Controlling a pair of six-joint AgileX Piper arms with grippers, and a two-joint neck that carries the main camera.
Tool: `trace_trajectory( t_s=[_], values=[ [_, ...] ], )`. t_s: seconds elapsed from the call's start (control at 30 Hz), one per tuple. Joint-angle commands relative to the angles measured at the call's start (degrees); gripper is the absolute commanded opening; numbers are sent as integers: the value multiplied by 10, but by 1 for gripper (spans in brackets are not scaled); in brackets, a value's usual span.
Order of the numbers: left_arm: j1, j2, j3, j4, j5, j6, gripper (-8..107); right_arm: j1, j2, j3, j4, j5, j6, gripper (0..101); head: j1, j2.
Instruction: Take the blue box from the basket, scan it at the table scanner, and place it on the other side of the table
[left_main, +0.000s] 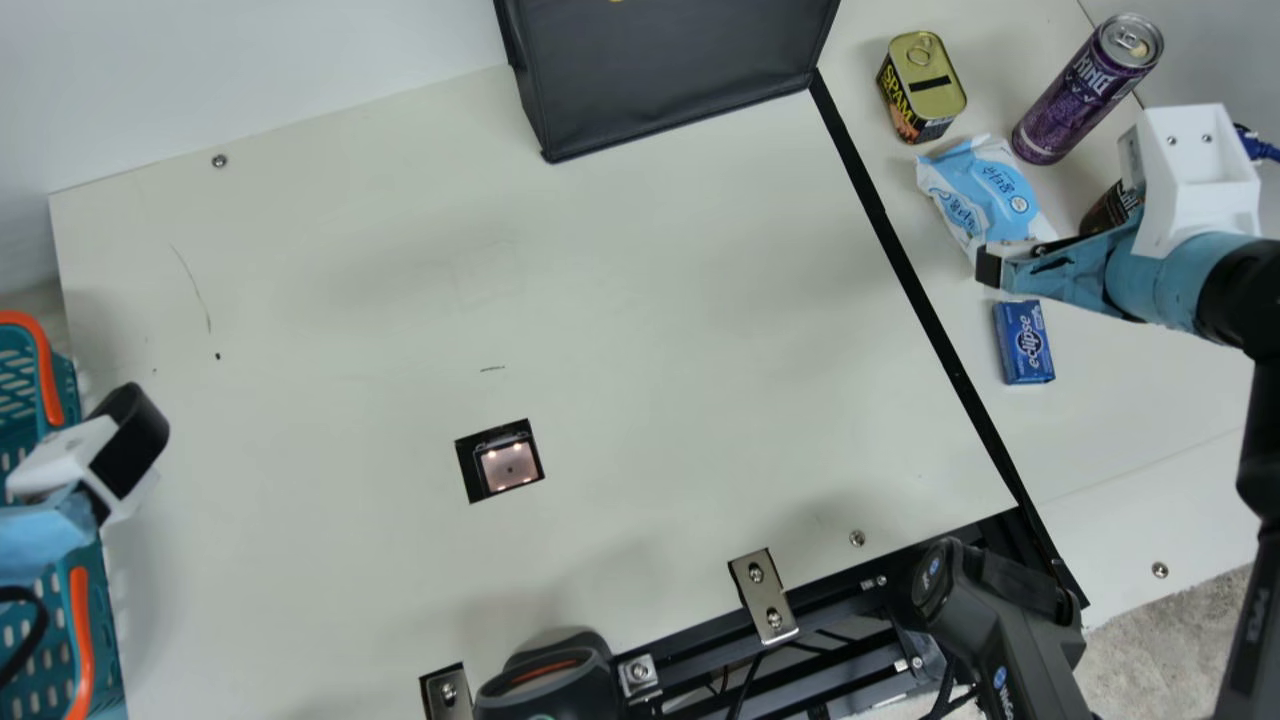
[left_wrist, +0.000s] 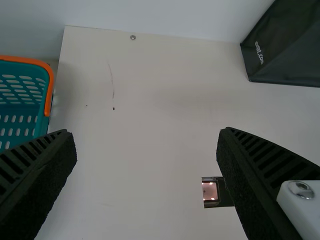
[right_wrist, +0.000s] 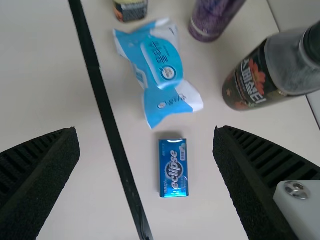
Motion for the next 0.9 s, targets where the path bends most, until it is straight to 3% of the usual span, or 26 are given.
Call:
trace_trajectory(
  t_s=[0.0,0.13,0.2,0.7,0.87],
  values=[
    [0,0,0,0,0,0,90,12,-17,-18,2,17,11,95,-17,-1],
    [0,0,0,0,0,0,90,38,-46,-50,6,42,36,95,-17,-1],
    [0,0,0,0,0,0,90,36,-44,-45,6,42,34,95,-17,-1],
    [138,-88,-13,-34,64,150,90,189,-86,-98,-51,82,131,95,-17,199],
    [177,-114,-16,-44,82,194,90,239,-99,-114,-71,94,162,95,-17,199]
  ],
)
